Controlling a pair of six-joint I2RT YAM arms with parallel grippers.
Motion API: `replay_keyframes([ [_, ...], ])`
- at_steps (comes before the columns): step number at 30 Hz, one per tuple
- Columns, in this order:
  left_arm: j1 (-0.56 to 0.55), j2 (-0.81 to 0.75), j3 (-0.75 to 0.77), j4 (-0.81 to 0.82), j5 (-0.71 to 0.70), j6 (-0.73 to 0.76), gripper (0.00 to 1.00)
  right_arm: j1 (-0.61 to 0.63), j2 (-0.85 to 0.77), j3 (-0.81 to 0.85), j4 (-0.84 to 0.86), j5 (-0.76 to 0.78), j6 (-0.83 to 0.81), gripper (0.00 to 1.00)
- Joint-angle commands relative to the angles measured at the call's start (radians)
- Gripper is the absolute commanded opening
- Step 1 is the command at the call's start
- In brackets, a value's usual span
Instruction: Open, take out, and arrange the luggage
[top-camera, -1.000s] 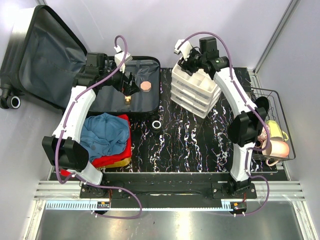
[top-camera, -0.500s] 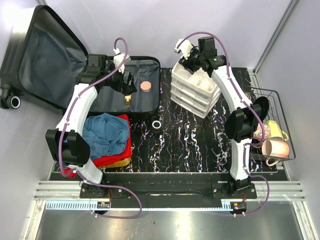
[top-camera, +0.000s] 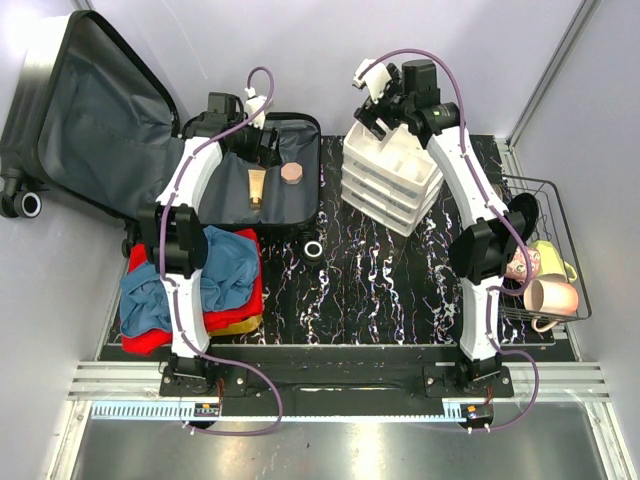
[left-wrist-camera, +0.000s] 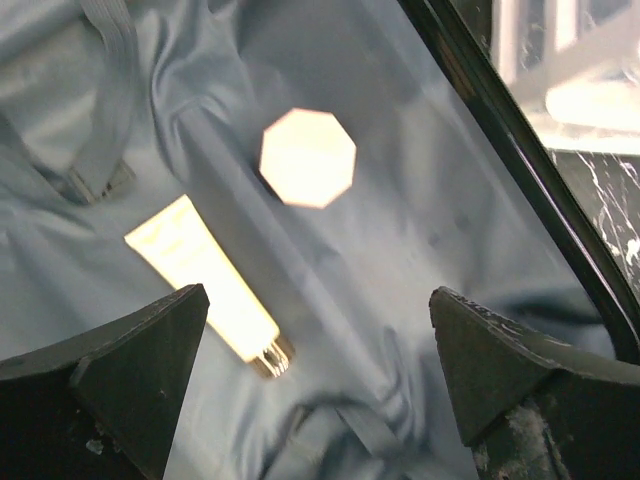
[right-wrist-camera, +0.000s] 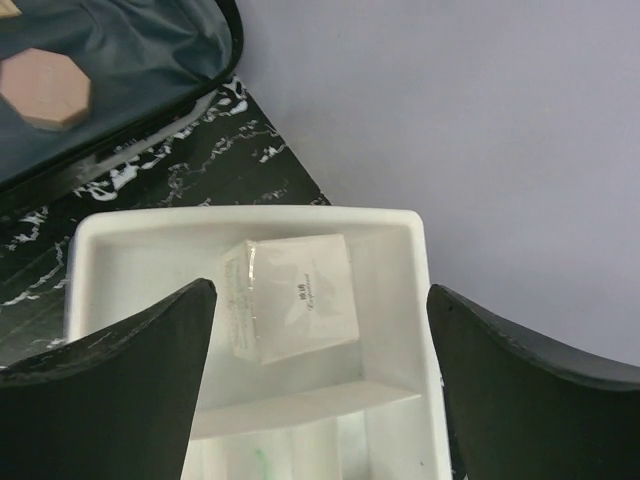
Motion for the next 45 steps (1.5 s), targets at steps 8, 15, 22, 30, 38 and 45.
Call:
replay_keyframes([
  [8, -0.002, 0.273, 0.195, 0.235, 0.037, -0.091, 0.99, 0.001, -0.217, -0.148, -0.006, -0.135, 0.17, 0.96],
  [15, -0.069, 0.353, 0.218, 0.257, -0.067, 0.074, 0.99, 0.001, -0.272, -0.242, -0.006, -0.114, 0.176, 0.97],
  [22, -0.109, 0.423, 0.26, 0.28, -0.155, 0.211, 0.99, 0.001, -0.269, -0.237, -0.01, -0.106, 0.173, 0.97],
  [30, -0.117, 0.46, 0.33, 0.191, -0.124, 0.3, 0.99, 0.001, -0.273, -0.242, -0.017, -0.089, 0.147, 0.97],
  [38, -0.132, 0.466, 0.294, -0.021, -0.126, 0.533, 0.99, 0.001, -0.28, -0.246, -0.017, -0.062, 0.127, 0.97],
  [45, -0.121, 0.418, 0.253, -0.153, -0.005, 0.665, 0.8, 0.001, -0.281, -0.249, -0.018, -0.057, 0.109, 0.97],
])
